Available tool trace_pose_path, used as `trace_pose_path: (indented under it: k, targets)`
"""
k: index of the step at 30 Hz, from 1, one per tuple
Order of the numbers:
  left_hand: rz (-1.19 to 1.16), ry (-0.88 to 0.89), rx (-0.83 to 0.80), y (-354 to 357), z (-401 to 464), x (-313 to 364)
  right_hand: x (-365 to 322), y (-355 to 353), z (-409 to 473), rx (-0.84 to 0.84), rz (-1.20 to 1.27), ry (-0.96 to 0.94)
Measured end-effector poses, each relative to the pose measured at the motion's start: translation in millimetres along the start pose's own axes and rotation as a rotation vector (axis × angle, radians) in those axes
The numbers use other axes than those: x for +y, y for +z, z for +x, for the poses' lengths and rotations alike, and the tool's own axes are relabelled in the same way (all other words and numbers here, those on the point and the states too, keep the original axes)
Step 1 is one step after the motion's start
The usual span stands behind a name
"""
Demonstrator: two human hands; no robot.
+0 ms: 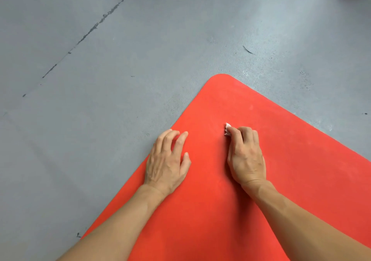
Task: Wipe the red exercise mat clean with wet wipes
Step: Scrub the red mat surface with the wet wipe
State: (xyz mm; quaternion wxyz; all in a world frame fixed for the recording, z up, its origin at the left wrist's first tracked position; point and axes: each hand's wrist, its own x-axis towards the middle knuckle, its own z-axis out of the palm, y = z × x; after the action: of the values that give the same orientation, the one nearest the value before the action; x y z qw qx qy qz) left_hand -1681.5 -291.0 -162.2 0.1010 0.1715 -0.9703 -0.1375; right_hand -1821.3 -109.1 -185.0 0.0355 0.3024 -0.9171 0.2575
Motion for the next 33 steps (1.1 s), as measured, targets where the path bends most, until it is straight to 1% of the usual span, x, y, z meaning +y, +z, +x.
trace_pose_path:
  k: [3,6,14,17,20,21,22,24,26,27,28,29,31,32,33]
  targets:
    - [-0.027,0.139,-0.107,10.9,16.7,-1.8,1.7,-1.2,2.3,-0.006,-0.003,-0.006]
    - [0.036,0.217,-0.148,15.3,11.8,-8.9,2.1,-0.4,2.7,-0.028,-0.001,0.004]
    - [0.052,0.218,-0.166,16.5,12.1,-9.2,-1.9,-2.8,4.4,-0.039,0.017,0.045]
    - [0.045,0.213,-0.169,15.8,11.5,-8.1,-3.7,-5.3,1.0,-0.025,0.038,0.028]
    - [0.047,0.222,-0.166,15.2,12.1,-8.8,-8.5,-0.5,2.8,0.043,0.112,0.06]
    - [0.053,0.225,-0.164,16.5,13.1,-9.7,-14.1,3.6,7.5,0.031,0.153,0.048]
    - [0.065,0.224,-0.164,17.0,13.1,-10.3,-22.8,8.9,13.7,-0.01,0.2,-0.005]
    - [0.081,0.225,-0.162,17.2,12.9,-10.3,-39.9,18.0,32.1,-0.139,0.28,-0.218]
    - [0.076,0.227,-0.162,17.8,13.2,-10.6,-42.2,24.5,65.5,-0.247,0.272,-0.409]
    - [0.071,0.225,-0.164,17.9,13.0,-10.6,-37.5,27.8,85.0,-0.241,0.235,-0.441]
    - [0.065,0.224,-0.161,18.2,12.7,-10.3,-30.0,29.9,105.6,-0.192,0.185,-0.412]
    - [0.059,0.225,-0.158,18.3,12.2,-10.2,-20.5,30.3,125.2,-0.109,0.146,-0.327]
    - [0.049,0.231,-0.153,18.2,12.1,-10.2,-11.8,28.6,145.7,0.047,0.112,-0.082]
    - [0.049,0.233,-0.154,17.9,12.3,-10.4,-17.2,29.8,142.7,0.065,0.113,-0.013]
    - [0.056,0.233,-0.157,17.8,12.5,-10.6,-27.6,31.7,133.3,0.039,0.124,-0.012]
